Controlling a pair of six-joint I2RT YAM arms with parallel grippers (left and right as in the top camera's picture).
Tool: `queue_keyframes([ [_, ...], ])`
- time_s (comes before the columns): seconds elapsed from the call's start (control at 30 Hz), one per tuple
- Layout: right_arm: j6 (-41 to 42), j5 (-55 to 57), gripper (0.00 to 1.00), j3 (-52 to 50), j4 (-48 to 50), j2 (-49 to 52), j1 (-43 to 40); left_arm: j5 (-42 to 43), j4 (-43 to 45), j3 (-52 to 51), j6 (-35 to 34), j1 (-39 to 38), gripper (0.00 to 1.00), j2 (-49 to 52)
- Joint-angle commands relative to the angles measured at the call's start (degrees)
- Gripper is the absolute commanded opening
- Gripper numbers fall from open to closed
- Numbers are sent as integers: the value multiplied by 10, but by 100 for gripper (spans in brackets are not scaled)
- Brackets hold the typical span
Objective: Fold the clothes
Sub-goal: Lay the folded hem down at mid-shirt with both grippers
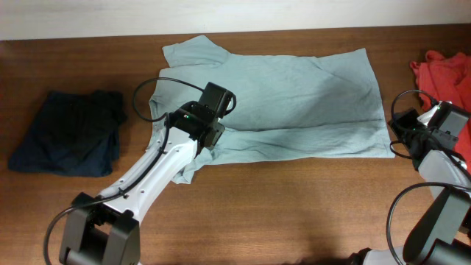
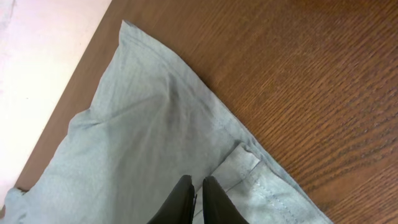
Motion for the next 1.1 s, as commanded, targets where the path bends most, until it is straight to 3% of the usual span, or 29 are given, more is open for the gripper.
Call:
queue_keyframes([
  [0.0, -1, -10, 14, 11, -12, 3, 3, -27, -1, 6, 5, 3, 27, 9],
  [0.03, -1, -14, 15, 11, -19, 3, 3, -35, -3, 6, 0, 6, 35, 9],
  [0.1, -1, -19, 17, 11, -28, 3, 3, -37, -8, 6, -18, 11, 43, 7],
  [0.17, -1, -21, 29, 11, -44, 3, 3, -21, -32, 7, -42, 17, 58, 6],
  [0.23, -2, -21, 36, 11, -59, 3, 3, 22, -61, 7, -47, 18, 63, 5],
  [0.37, -2, -20, 43, 10, -105, 3, 3, 177, -130, 4, -46, 18, 62, 5],
  [0.43, -2, -20, 44, 10, -115, 3, 3, 204, -143, -5, -46, 12, 62, 5],
  [0.73, -6, -20, 44, 10, -147, 3, 3, 159, -56, -104, -46, -10, 56, 15],
  [0.93, -6, -20, 44, 10, -156, 3, 3, 130, -31, -110, -46, -10, 37, 23],
  [1.07, -6, -20, 44, 10, -158, 3, 3, 104, -21, -111, -46, -10, 34, 39],
])
